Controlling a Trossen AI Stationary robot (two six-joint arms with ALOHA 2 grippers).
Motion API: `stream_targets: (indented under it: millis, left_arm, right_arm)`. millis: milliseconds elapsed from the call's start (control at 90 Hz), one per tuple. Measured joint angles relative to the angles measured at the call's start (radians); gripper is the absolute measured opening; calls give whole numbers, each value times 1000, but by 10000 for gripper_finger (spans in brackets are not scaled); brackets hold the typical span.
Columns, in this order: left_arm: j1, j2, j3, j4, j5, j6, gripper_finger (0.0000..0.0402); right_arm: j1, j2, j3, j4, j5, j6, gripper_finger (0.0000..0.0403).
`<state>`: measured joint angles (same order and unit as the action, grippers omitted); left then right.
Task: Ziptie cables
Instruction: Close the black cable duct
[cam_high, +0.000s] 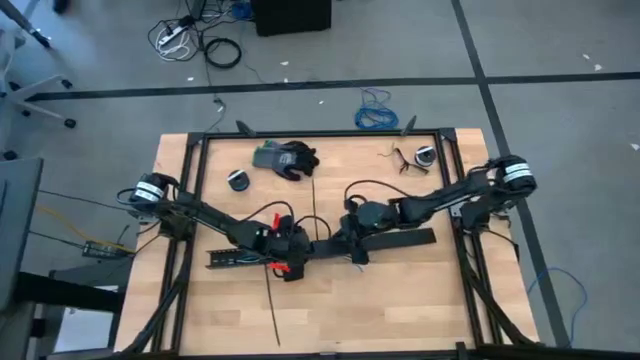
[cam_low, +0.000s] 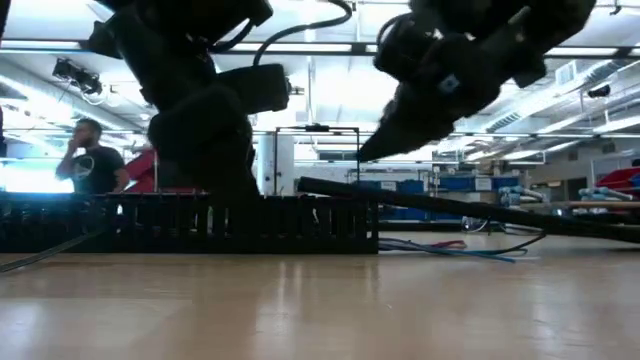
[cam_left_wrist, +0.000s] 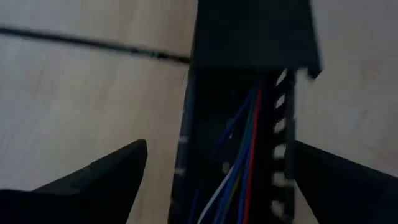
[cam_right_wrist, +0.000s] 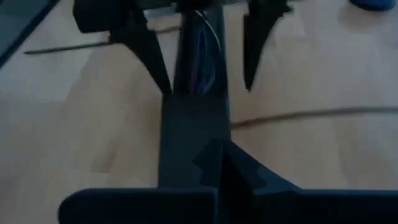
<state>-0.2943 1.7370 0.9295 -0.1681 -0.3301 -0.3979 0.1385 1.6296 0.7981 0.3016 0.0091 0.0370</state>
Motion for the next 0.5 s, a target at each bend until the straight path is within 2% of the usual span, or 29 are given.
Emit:
stream_targets:
  millis: [200,500]
  left_arm:
    - [0,0,1,71,-9,5,379]
    - [0,0,1,74,2,25,378]
  right_arm:
    - [10,22,36,-3,-27,-6,0]
    - [9,87,46,38,-37,23,0]
